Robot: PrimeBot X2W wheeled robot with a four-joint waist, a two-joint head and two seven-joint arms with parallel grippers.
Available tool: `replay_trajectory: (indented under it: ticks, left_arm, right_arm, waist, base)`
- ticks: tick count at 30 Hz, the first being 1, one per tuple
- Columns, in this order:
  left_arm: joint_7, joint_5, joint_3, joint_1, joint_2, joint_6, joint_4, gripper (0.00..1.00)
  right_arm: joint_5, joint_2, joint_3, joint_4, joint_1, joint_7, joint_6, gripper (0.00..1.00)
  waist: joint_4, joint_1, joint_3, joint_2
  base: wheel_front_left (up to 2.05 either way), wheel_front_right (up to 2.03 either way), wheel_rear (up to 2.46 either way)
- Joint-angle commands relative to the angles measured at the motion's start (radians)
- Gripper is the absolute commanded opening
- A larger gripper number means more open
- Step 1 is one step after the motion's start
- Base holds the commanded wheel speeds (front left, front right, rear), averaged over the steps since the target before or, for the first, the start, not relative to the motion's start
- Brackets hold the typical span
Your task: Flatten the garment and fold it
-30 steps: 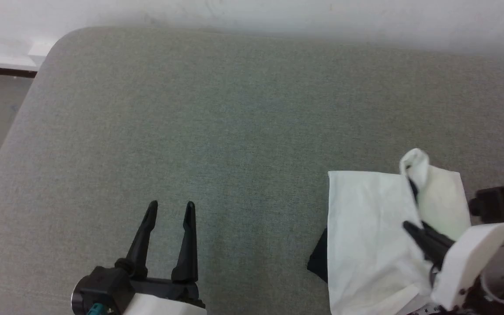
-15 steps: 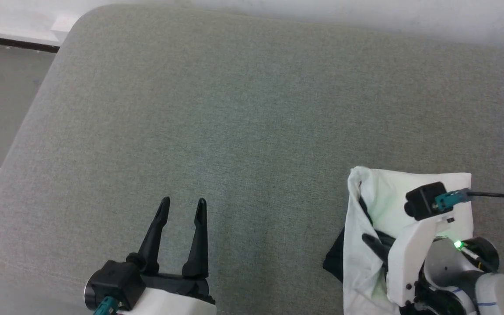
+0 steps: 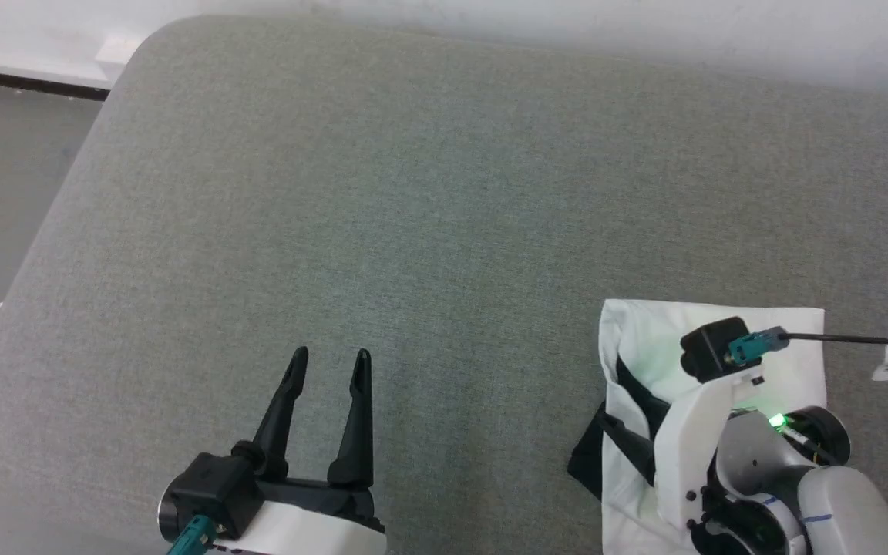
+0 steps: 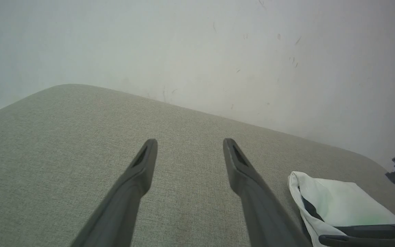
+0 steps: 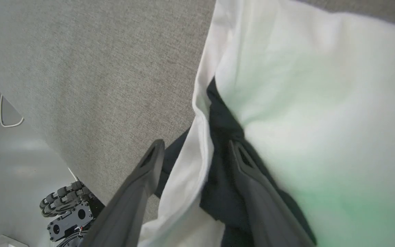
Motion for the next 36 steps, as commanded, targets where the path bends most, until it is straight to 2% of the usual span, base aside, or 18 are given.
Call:
replay_trajectory:
  ticks: [1,6,11,15,20,36]
  left_arm:
    - [-0.005,-0.006,0.004,-0.002,0.003,-0.006,0.004,1.00]
    - [-0.005,-0.004,0.010,0.008,0.012,-0.005,0.001,1.00]
    - [-0.004,-0.002,0.008,0.013,0.020,-0.004,-0.005,1.00]
    - [-0.002,-0.003,0.005,0.014,0.024,-0.003,-0.009,1.00]
    - [0.001,-0.003,0.000,0.006,0.026,-0.004,-0.009,1.00]
    - [0.024,0.004,-0.012,-0.008,0.044,0.001,-0.031,1.00]
  right_arm:
    - [0.019,-0.012,0.000,-0.021,-0.017,-0.004,-0.002,1.00]
    - [0.087,-0.028,-0.070,-0.151,0.001,0.003,-0.002,1.00]
    - [0.104,-0.041,-0.223,-0.271,0.062,0.006,-0.002,1.00]
    - [0.103,-0.038,-0.311,-0.307,0.125,0.031,-0.002,1.00]
    - [0.107,-0.013,-0.360,-0.278,0.164,0.043,-0.002,1.00]
    - [0.066,0.026,-0.364,-0.063,0.115,0.023,-0.002,1.00]
  waist:
    - [-0.014,0.0000,-0.011,-0.0001]
    - [-0.047,0.0000,-0.024,-0.0001]
    - [-0.072,0.0000,-0.020,-0.0001]
    - [-0.088,0.0000,-0.010,-0.0001]
    - [-0.092,0.0000,0.002,-0.0001]
    - [-0.044,0.0000,0.026,-0.0001]
  base:
    - [0.00,0.00,0.00]
    - [0.00,0.00,0.00]
    - [0.00,0.00,0.00]
    - [0.00,0.00,0.00]
    - [0.00,0.00,0.00]
    - [0.00,0.00,0.00]
